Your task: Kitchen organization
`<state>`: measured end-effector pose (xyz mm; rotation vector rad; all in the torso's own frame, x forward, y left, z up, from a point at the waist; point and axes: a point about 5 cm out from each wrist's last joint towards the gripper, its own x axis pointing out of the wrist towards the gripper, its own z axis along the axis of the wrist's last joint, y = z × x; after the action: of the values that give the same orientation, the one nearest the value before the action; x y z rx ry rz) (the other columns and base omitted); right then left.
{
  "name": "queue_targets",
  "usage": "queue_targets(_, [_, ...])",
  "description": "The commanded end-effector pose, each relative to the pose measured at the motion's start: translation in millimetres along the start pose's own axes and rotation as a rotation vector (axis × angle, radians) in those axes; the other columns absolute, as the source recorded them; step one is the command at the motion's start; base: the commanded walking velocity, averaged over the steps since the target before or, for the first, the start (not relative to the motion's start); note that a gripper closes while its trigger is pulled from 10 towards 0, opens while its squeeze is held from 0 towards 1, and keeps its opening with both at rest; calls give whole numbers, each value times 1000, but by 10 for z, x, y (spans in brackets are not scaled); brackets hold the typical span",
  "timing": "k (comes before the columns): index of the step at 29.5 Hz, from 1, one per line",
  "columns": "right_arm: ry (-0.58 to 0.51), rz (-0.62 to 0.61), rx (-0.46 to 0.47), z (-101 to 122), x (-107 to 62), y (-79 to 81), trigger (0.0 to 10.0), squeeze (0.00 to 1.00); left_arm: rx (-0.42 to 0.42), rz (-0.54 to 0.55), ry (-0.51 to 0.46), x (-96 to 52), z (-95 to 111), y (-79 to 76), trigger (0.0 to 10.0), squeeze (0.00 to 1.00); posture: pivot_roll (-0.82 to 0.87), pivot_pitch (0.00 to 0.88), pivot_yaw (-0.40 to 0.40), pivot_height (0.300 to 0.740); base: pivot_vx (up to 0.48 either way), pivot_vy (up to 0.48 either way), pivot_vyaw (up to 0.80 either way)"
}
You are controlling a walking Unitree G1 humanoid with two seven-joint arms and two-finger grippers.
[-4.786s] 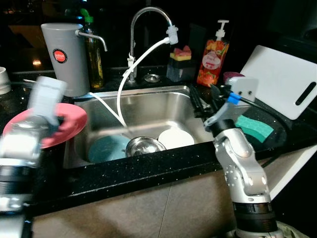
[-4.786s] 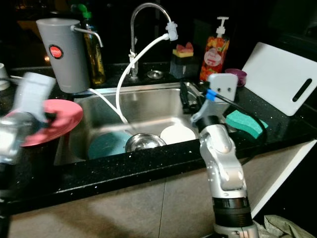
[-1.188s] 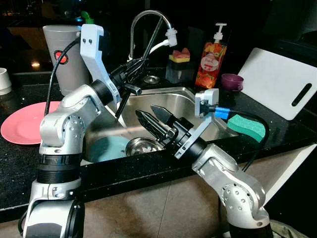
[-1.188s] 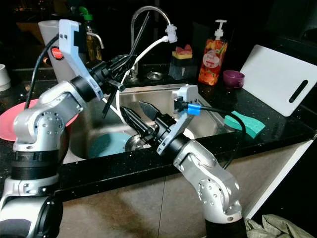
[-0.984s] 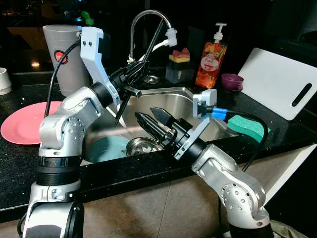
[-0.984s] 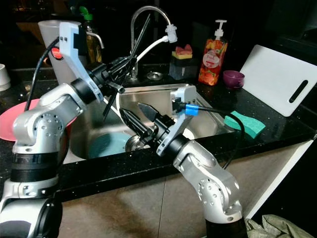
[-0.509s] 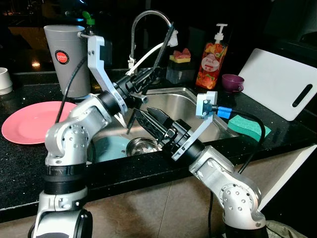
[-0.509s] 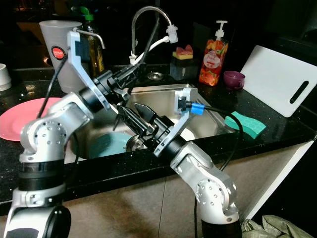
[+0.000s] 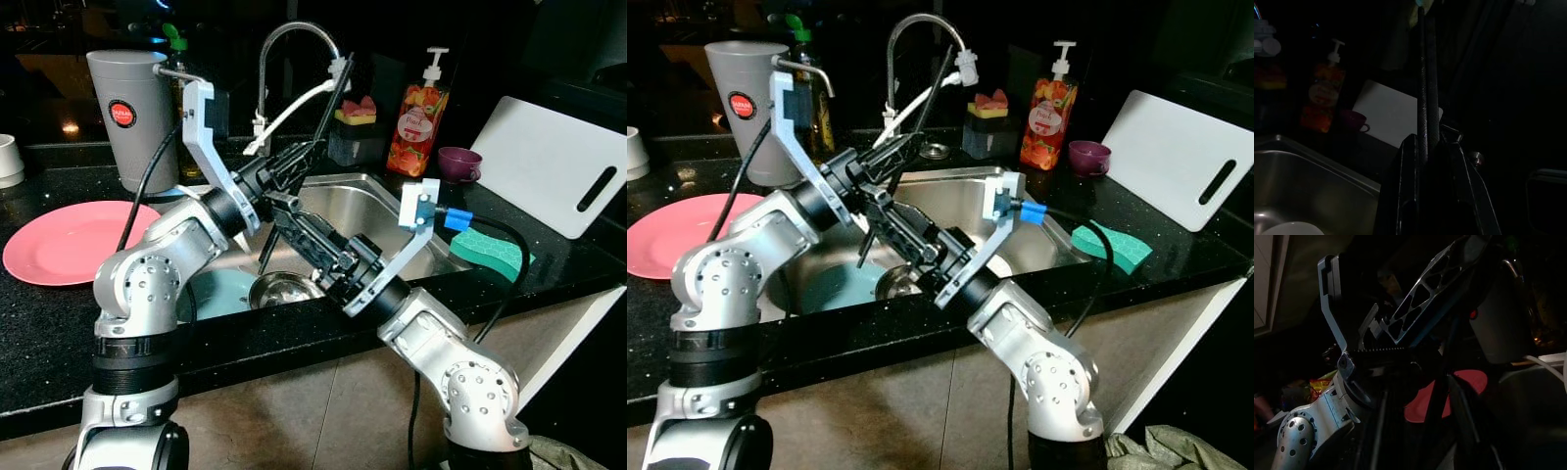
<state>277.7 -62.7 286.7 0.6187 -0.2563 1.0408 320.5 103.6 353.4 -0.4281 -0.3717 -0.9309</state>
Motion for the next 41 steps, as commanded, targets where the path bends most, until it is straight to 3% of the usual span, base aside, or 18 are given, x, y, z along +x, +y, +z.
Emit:
queue_targets(1, [10, 19, 27, -34, 7, 11, 0, 0, -37, -53, 0, 43, -6, -88, 10000, 0, 21, 64, -74, 740, 0, 0, 0])
queue_targets(11, [13, 20, 38, -49, 7, 8, 0, 0, -96, -63, -27, 40, 23, -90, 10000, 0, 26, 63, -74, 740, 0, 0, 0])
queue_targets(12, [18, 17, 35, -57, 11, 4, 549, 0, -102, -65, -28, 40, 21, -97, 10000, 0, 26, 63, -74, 740, 0, 0, 0])
queue_targets(13, [24, 11, 31, -65, 13, -1, 5765, 0, -105, -67, -27, 40, 18, -103, 10000, 0, 26, 63, -74, 740, 0, 0, 0])
queue_targets(14, [33, 2, 22, -74, 17, -10, 10000, 0, -106, -67, -25, 43, 13, -107, 10000, 0, 26, 69, -75, 740, 0, 0, 0])
queue_targets(18, [45, -22, 0, -85, 21, -35, 10000, 0, -107, -63, -19, 45, 5, -107, 10000, 0, 26, 69, -75, 740, 0, 0, 0])
queue_targets(19, [45, -25, -3, -84, 20, -39, 10000, 506, -107, -62, -18, 45, 3, -106, 10000, 0, 26, 69, -75, 740, 0, 0, 0])
queue_targets(26, [45, -25, -3, -84, 20, -39, 10000, 506, -107, -62, -18, 45, 3, -106, 10000, 0, 26, 69, -75, 740, 0, 0, 0])
queue_targets(27, [45, -25, -5, -82, 20, -39, 10000, 1000, -108, -62, -17, 44, 3, -106, 10000, 0, 26, 69, -75, 740, 0, 0, 0])
queue_targets(28, [45, -25, -5, -82, 20, -39, 10000, 1000, -108, -62, -17, 44, 3, -106, 10000, 0, 26, 69, -75, 740, 0, 0, 0])
queue_targets(29, [45, -33, -10, -78, 28, -55, 10000, 0, -113, -66, -16, 51, 0, -114, 10000, 0, 26, 73, -75, 740, 0, 0, 0])
queue_targets(31, [47, -44, -15, -73, 43, -77, 9961, 0, -126, -73, -14, 61, -4, -130, 10000, 0, 26, 73, -75, 740, 0, 0, 0])
queue_targets(32, [47, -44, -15, -76, 45, -78, 9255, 0, -132, -75, -14, 62, -6, -134, 10000, 0, 26, 73, -75, 740, 0, 0, 0])
queue_targets(33, [49, -45, -15, -80, 47, -80, 6118, 0, -139, -79, -14, 64, -10, -141, 10000, 0, 26, 73, -75, 740, 0, 0, 0])
queue_targets(34, [49, -45, -15, -80, 47, -80, 6118, 0, -139, -79, -14, 64, -10, -141, 10000, 0, 26, 73, -75, 740, 0, 0, 0])
queue_targets(35, [50, -46, -15, -85, 49, -83, 5059, 0, -145, -82, -15, 66, -13, -148, 10000, 0, 26, 73, -75, 740, 0, 0, 0])
queue_targets(36, [53, -48, -16, -93, 51, -88, 10000, 0, -157, -91, -14, 70, -21, -168, 10000, 0, 26, 73, -75, 740, 0, 0, 0])
queue_targets(41, [73, -62, -24, -134, 47, -116, 10000, 0, -174, -107, -7, 80, -56, -217, 10000, 0, 26, 73, -75, 740, 0, 0, 0])
